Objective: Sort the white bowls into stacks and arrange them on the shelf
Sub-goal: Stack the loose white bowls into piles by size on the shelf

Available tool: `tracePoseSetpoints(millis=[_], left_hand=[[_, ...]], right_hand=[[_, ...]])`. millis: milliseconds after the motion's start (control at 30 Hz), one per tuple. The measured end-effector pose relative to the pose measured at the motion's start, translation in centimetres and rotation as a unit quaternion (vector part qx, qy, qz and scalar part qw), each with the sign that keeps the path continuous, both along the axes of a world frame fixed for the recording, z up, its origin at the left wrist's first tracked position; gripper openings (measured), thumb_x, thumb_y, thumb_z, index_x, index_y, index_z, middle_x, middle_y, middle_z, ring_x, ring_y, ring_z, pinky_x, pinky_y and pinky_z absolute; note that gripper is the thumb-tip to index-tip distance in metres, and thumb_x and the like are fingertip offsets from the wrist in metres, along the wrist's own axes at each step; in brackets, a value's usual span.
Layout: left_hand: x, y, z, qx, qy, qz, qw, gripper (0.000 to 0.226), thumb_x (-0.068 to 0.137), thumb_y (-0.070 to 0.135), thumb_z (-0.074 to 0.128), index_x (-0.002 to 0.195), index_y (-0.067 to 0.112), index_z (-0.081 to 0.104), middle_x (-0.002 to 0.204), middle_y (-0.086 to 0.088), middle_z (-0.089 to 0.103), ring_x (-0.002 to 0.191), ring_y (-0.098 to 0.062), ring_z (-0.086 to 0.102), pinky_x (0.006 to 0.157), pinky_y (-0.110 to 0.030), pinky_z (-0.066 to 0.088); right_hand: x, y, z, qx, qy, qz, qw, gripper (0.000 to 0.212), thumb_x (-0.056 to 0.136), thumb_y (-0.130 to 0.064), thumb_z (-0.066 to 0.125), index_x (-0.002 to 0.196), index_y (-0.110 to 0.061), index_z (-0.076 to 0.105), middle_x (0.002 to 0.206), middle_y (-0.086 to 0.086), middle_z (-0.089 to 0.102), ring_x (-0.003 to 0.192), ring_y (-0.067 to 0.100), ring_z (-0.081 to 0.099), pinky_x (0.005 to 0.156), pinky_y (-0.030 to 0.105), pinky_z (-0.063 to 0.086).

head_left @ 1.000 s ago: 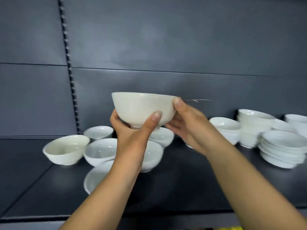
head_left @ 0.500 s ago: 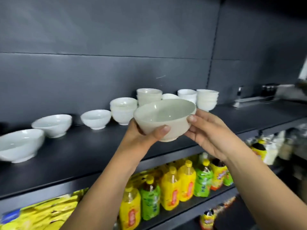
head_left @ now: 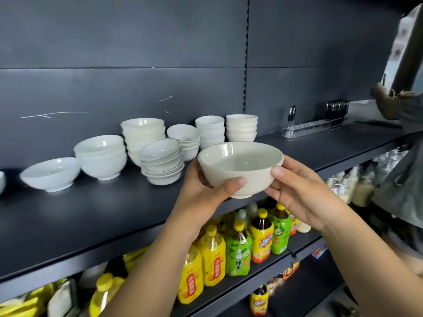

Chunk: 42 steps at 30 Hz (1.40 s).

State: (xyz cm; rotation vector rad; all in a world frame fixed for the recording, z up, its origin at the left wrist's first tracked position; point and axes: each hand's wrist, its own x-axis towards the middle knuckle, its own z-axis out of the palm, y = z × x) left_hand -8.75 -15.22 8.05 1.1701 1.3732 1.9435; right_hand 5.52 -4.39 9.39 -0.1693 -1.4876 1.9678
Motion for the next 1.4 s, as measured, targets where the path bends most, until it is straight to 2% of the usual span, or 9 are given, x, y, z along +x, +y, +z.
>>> tracePoseSetpoints(millis=[100,267,400,500,600,800,967,1067,1400], left_hand=[[-0.6,4.5,-0.3,0.009,-0.008,-0.009,1.0,0.078,0.036,0.037,0.078,0.109,0.028,0.053,0.107,0.009,0.065,0.092,0.004,0.064,0.068,-0.013,0.05],[-2.8,13.0,1.5,-0.001,0.014,0.033,0.999,0.096,0.033,0.047,0.078,0.121,0.028,0.047,0.115,0.014,0.058,0.099,0.003,0.058,0.085,-0.023,0.05],[-5.8,18.7,4.9,-0.052,0.067,0.048,0.995,0.084,0.037,0.049,0.08,0.111,0.033,0.044,0.116,0.019,0.053,0.102,0.004,0.056,0.081,-0.018,0.049],[-8.1,22.3,6.7,-0.055,0.14,0.025,0.988,0.042,0.064,0.016,0.083,0.088,0.032,0.053,0.08,0.025,0.068,0.075,0.018,0.058,0.061,-0.003,0.045],[-10.0,25.5,8.1,-0.072,0.19,0.021,0.979,0.037,0.074,0.004,0.073,0.076,0.033,0.051,0.054,0.038,0.057,0.061,0.024,0.054,0.053,0.001,0.039],[-14.1,31.1,10.3,-0.184,0.251,0.039,0.949,0.027,0.071,0.024,0.077,0.092,0.032,0.062,0.094,0.02,0.067,0.085,0.008,0.062,0.071,-0.005,0.047],[-15.1,33.6,10.5,-0.276,0.263,0.094,0.92,0.02,0.072,0.029,0.077,0.076,0.032,0.058,0.081,0.021,0.061,0.077,0.007,0.055,0.056,0.0,0.041],[-15.6,34.8,9.9,-0.297,0.257,0.129,0.911,0.021,0.071,0.031,0.077,0.077,0.031,0.057,0.084,0.018,0.061,0.082,0.001,0.056,0.064,-0.009,0.041],[-16.1,36.5,7.8,-0.37,0.277,0.172,0.87,0.04,0.063,0.036,0.082,0.096,0.025,0.062,0.107,0.006,0.066,0.102,-0.012,0.059,0.089,-0.026,0.046]], right_hand=[[-0.4,4.3,0.1,0.028,-0.021,-0.009,0.999,0.093,0.037,-0.041,0.091,0.119,-0.011,0.057,0.112,0.006,0.067,0.101,0.015,0.064,0.084,0.025,0.054],[-2.8,14.1,2.1,0.081,-0.052,-0.002,0.995,0.081,0.041,-0.044,0.089,0.113,-0.016,0.063,0.118,0.007,0.065,0.11,0.019,0.061,0.091,0.028,0.05],[-6.1,21.3,4.1,0.112,-0.069,-0.005,0.991,0.079,0.034,-0.048,0.09,0.104,-0.019,0.068,0.116,0.005,0.066,0.109,0.017,0.061,0.092,0.026,0.049],[-8.4,25.7,5.0,0.145,-0.068,-0.018,0.987,0.084,0.029,-0.052,0.089,0.103,-0.021,0.067,0.106,-0.004,0.07,0.101,0.009,0.064,0.086,0.02,0.051],[-10.3,29.3,5.7,0.165,-0.058,-0.02,0.984,0.084,0.03,-0.054,0.088,0.105,-0.024,0.064,0.101,-0.01,0.071,0.097,0.003,0.064,0.078,0.014,0.051],[-14.1,35.5,6.1,0.184,-0.048,-0.007,0.982,0.08,0.037,-0.052,0.085,0.109,-0.024,0.061,0.101,-0.014,0.071,0.098,0.0,0.064,0.076,0.009,0.048],[-17.1,40.0,5.0,0.219,-0.075,0.016,0.973,0.056,0.072,-0.024,0.072,0.124,-0.016,0.052,0.114,-0.009,0.064,0.106,0.002,0.059,0.084,0.015,0.046],[-18.6,41.8,3.9,0.229,-0.079,0.039,0.969,0.053,0.076,-0.024,0.069,0.126,-0.017,0.051,0.117,-0.008,0.062,0.103,-0.004,0.058,0.079,0.009,0.046],[-19.7,44.3,1.0,0.232,-0.091,0.074,0.966,0.045,0.081,-0.023,0.065,0.125,-0.023,0.054,0.125,-0.008,0.059,0.119,0.007,0.05,0.097,0.023,0.041]])
